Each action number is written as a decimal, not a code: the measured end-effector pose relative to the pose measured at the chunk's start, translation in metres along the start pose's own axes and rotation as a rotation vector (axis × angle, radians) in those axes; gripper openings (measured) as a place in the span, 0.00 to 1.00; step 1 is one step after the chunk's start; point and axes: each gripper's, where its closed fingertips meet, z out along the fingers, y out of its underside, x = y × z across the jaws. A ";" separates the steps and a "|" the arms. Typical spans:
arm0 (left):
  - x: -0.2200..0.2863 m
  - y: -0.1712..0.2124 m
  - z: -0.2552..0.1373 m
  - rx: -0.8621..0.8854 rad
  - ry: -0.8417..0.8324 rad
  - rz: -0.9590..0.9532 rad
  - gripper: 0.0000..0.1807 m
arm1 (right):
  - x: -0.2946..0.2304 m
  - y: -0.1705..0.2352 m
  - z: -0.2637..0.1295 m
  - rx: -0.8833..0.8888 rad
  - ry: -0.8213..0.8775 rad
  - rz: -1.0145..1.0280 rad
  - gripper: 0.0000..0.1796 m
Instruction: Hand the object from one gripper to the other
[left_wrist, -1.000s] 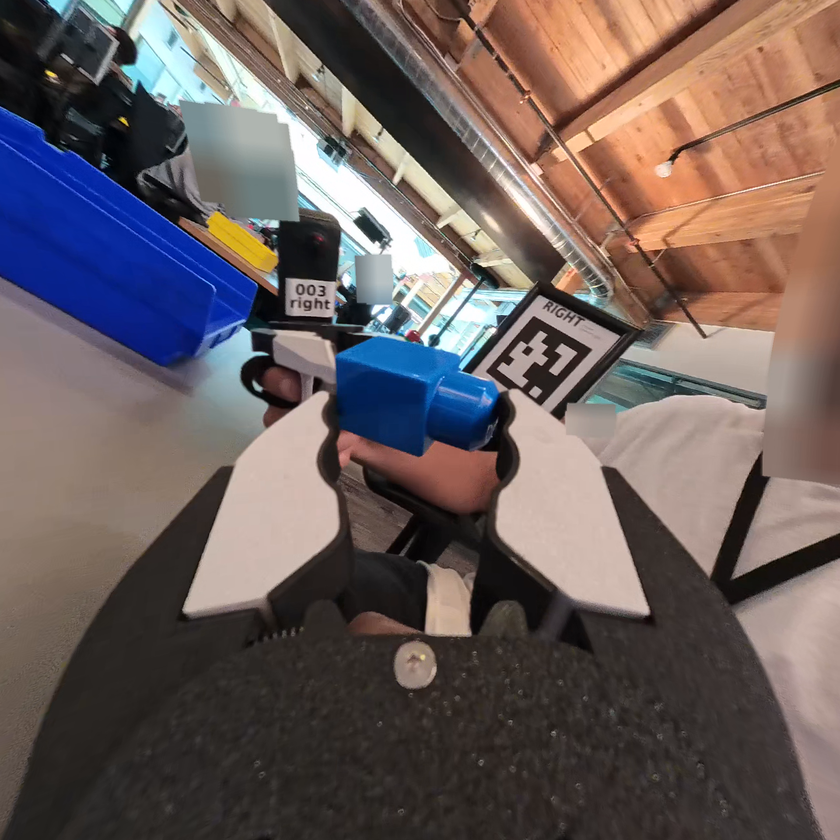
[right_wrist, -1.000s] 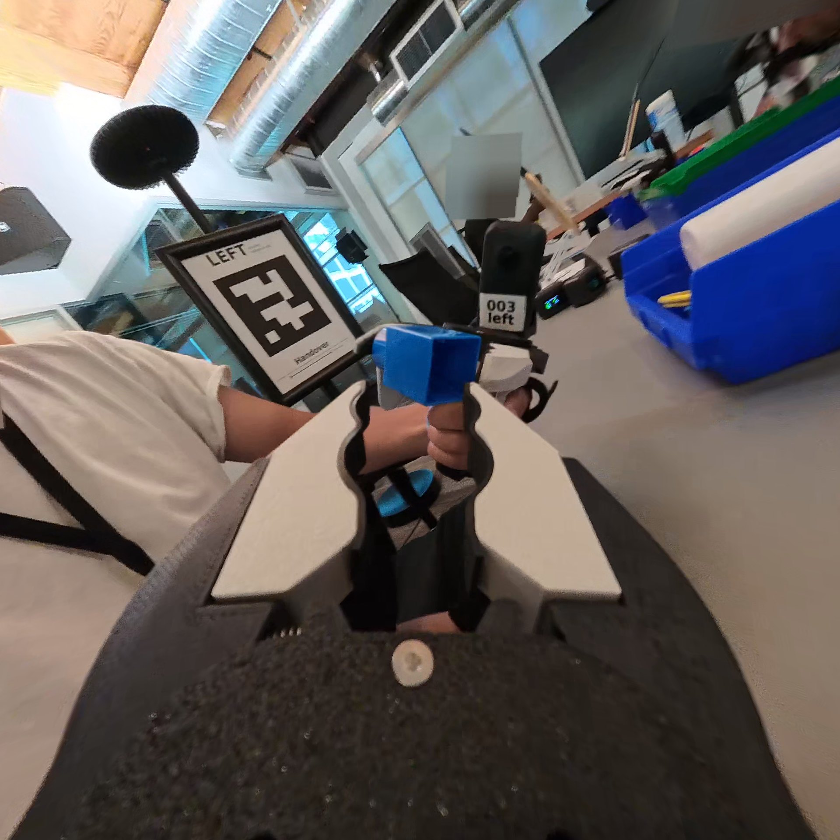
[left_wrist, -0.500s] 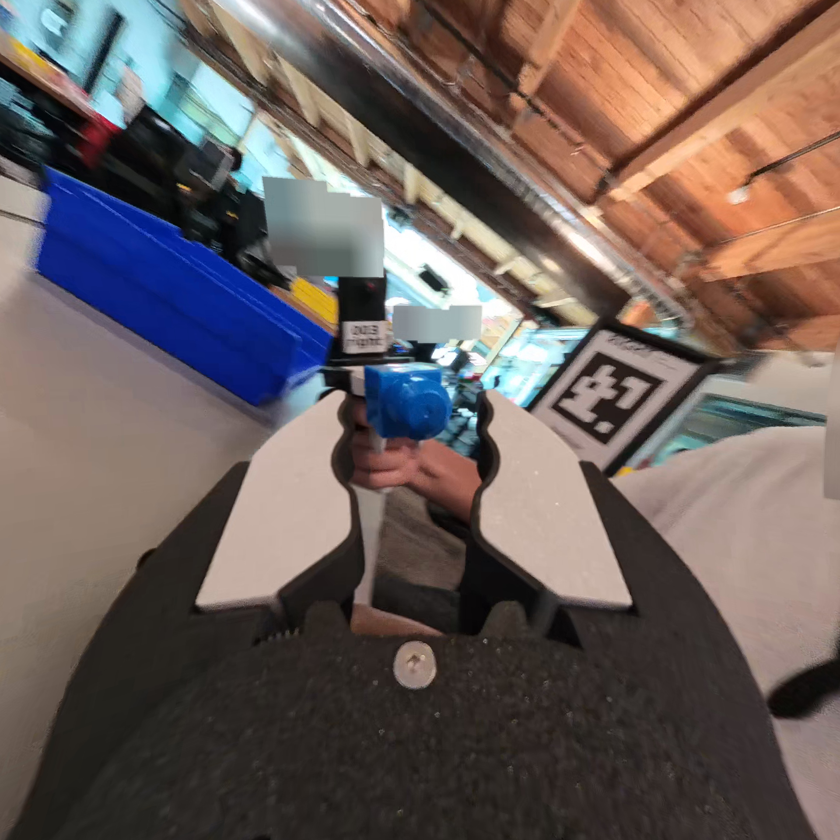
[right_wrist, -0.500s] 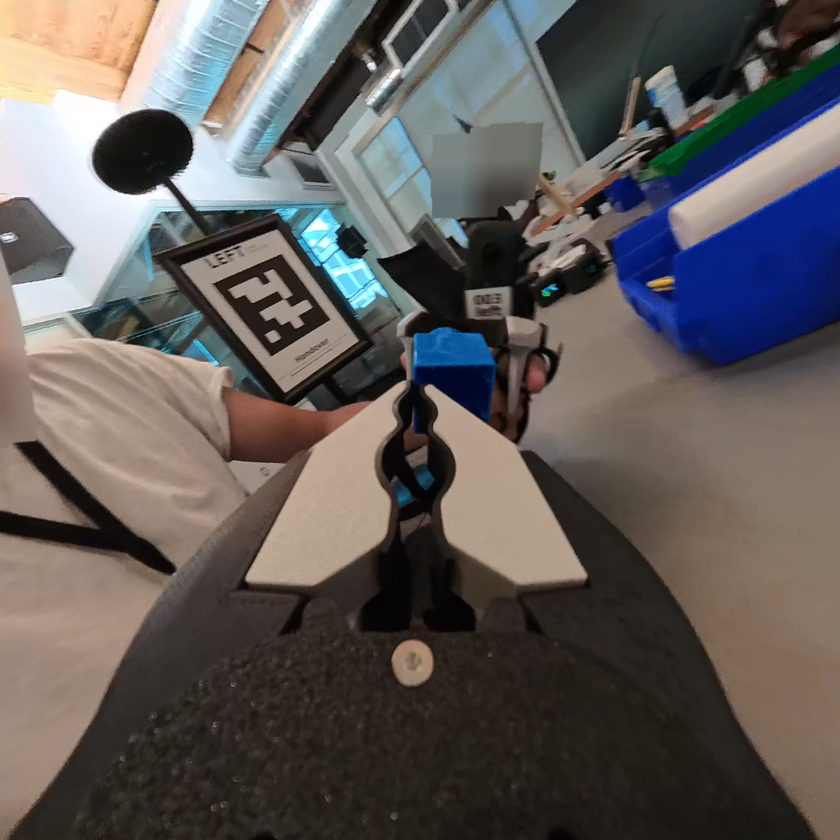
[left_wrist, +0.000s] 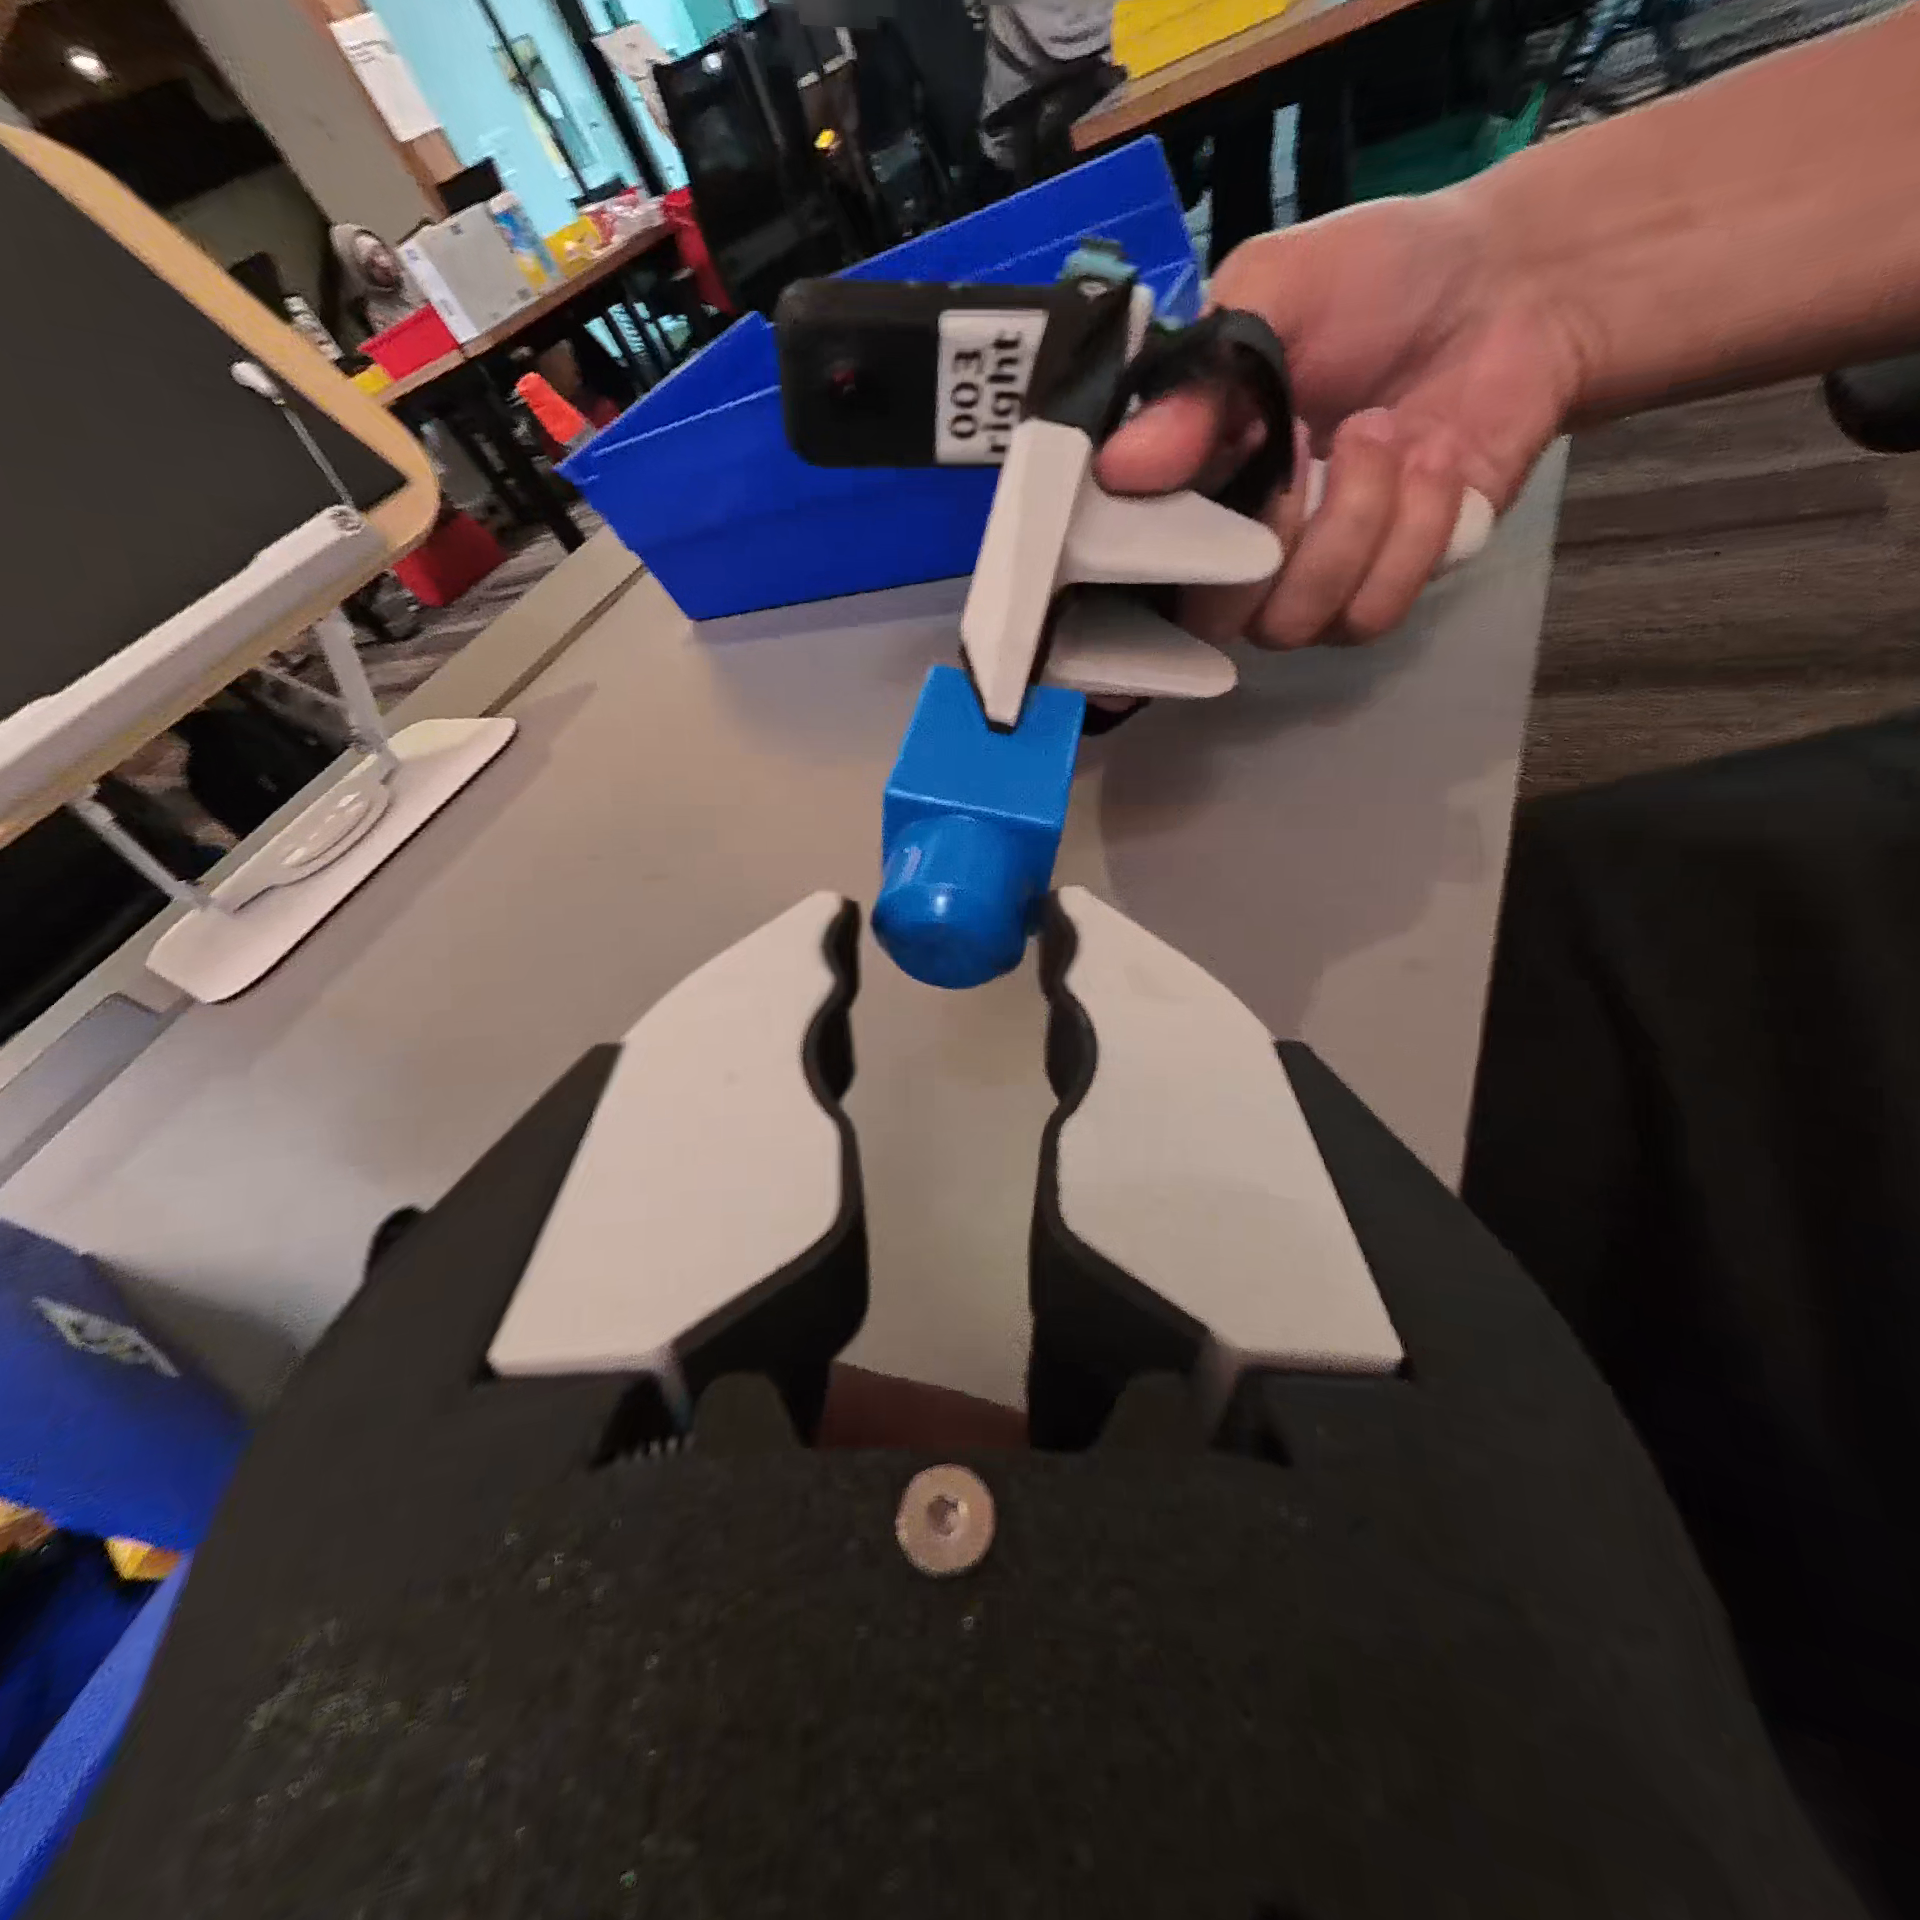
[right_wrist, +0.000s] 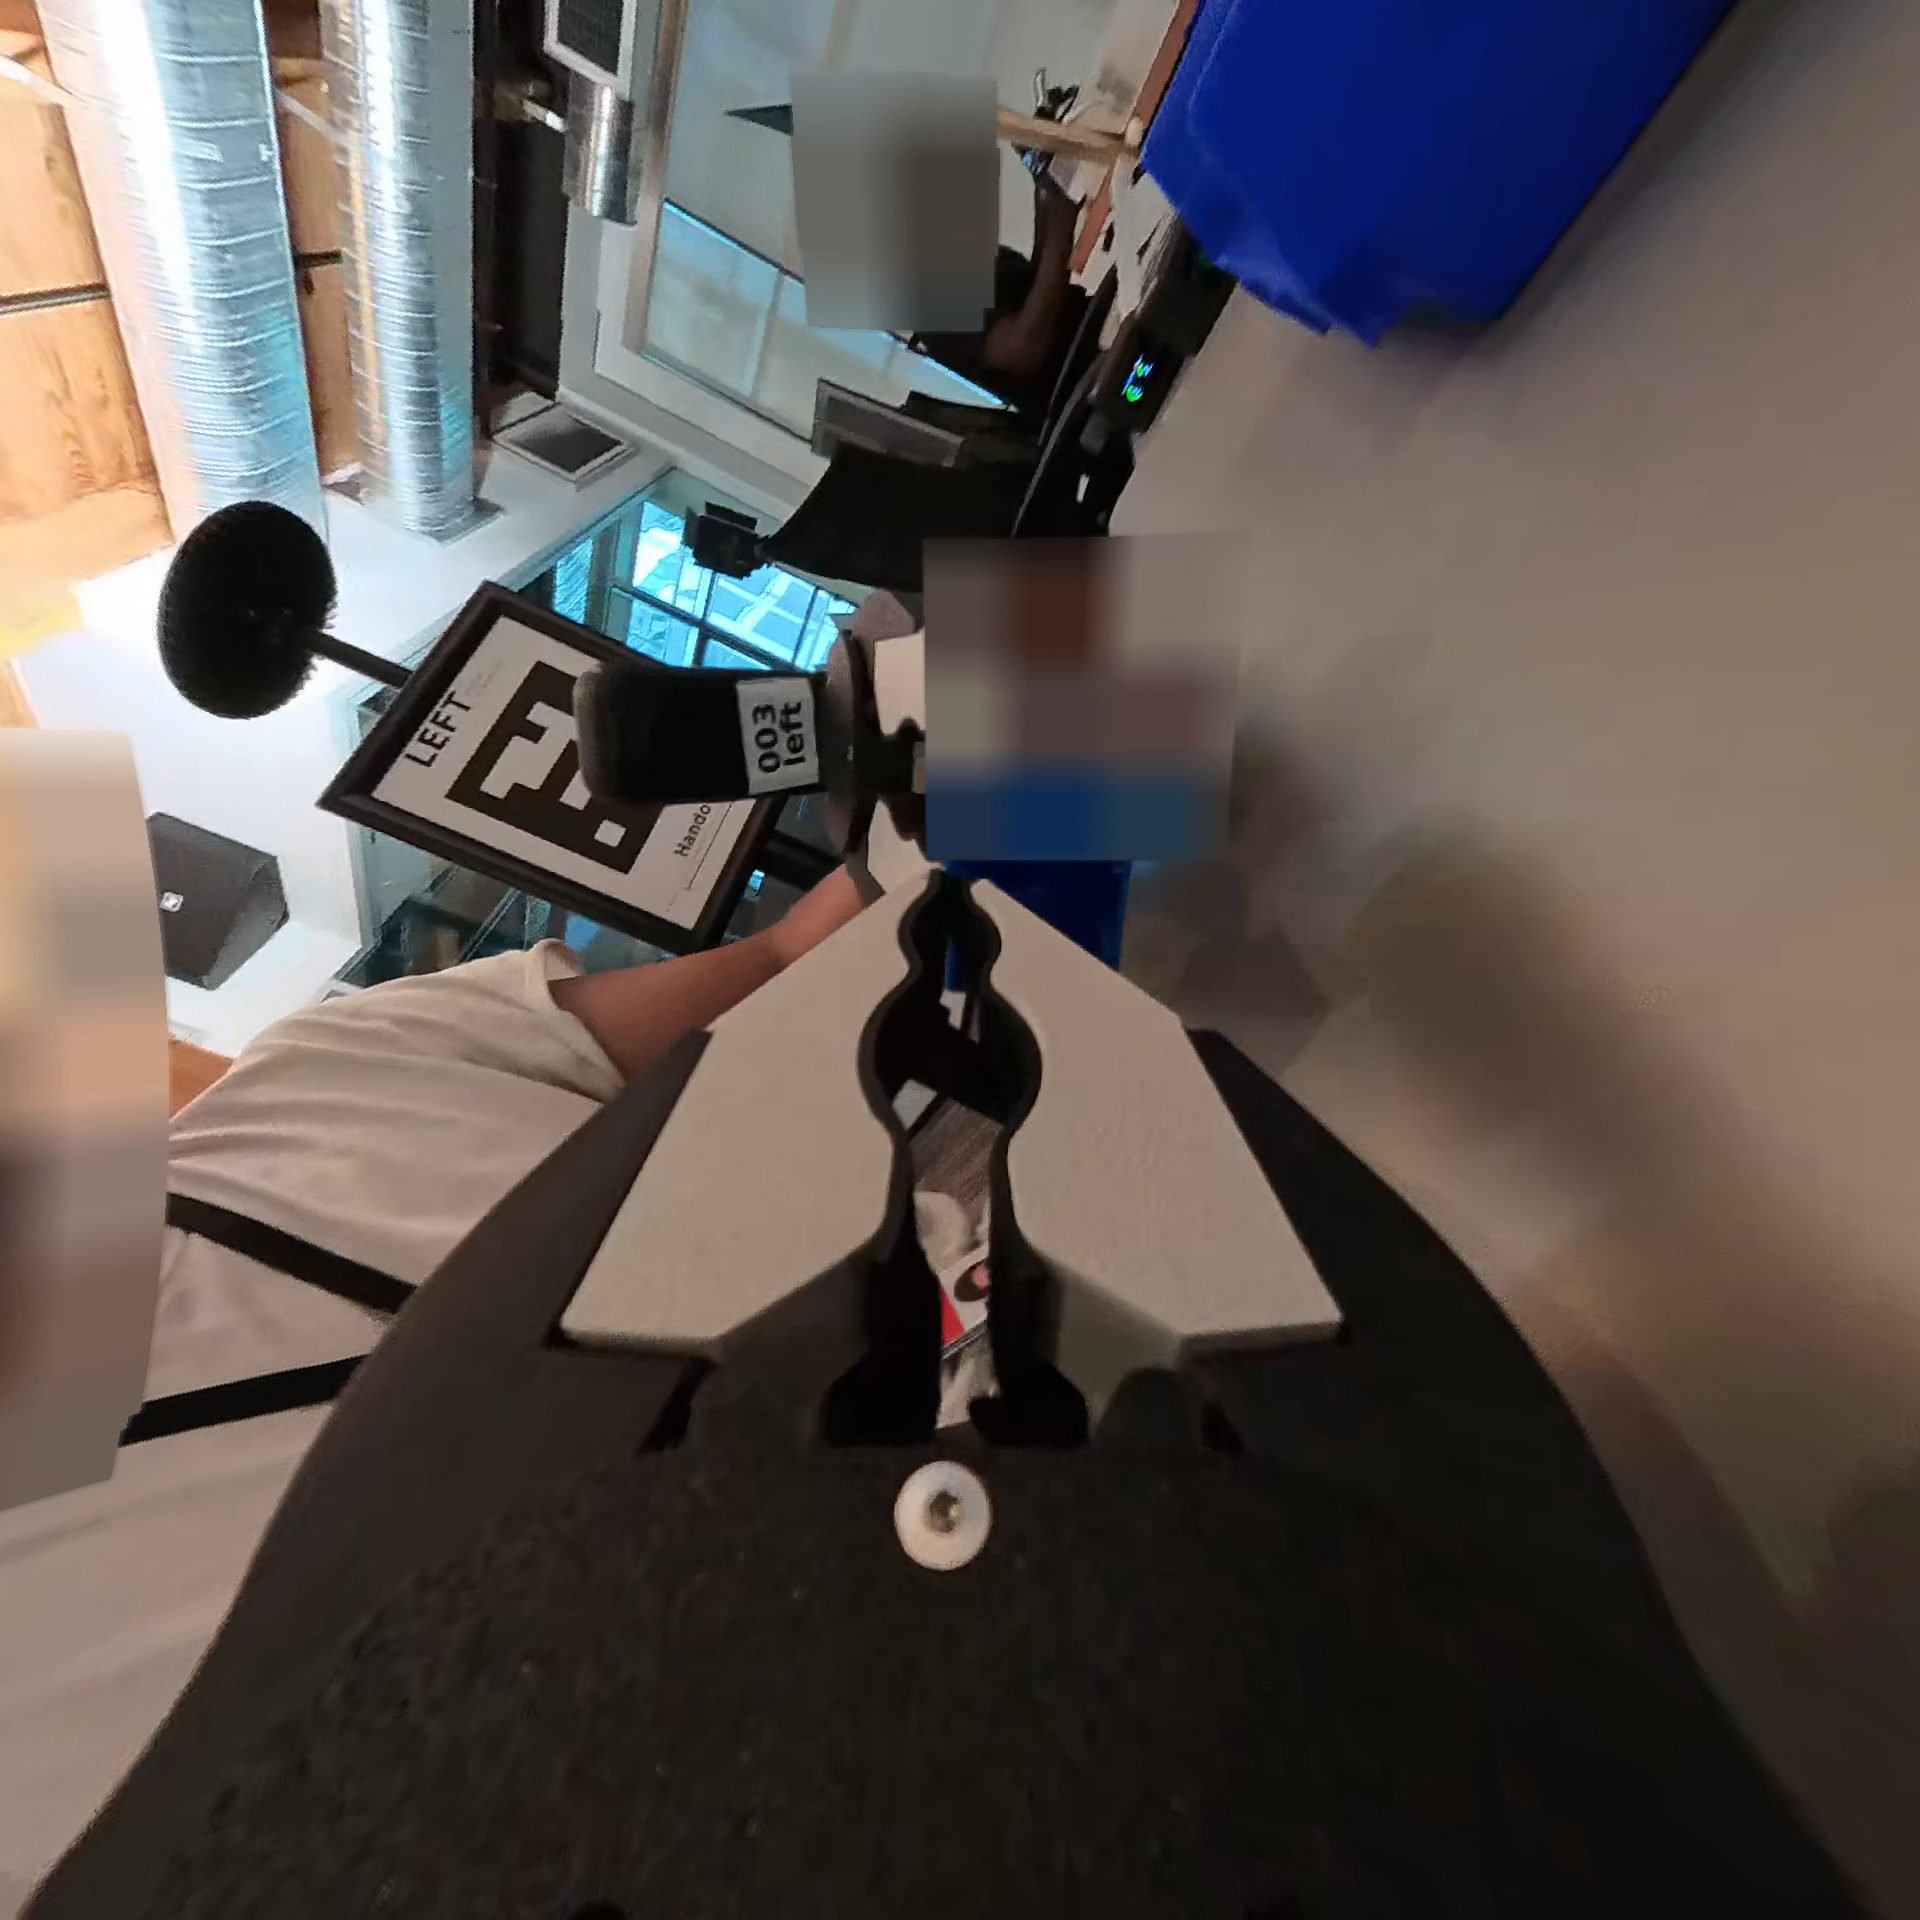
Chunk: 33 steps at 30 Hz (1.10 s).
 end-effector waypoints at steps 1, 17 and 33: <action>0.002 0.000 0.000 0.002 0.009 -0.002 0.16 | -0.001 0.002 0.000 -0.009 -0.003 -0.001 0.00; -0.039 -0.022 -0.018 0.133 0.006 -0.405 0.16 | -0.009 -0.020 -0.005 0.098 0.196 -0.585 0.33; 0.005 -0.032 -0.012 0.168 0.354 -0.634 0.16 | -0.022 -0.009 0.013 0.056 0.190 -0.830 0.20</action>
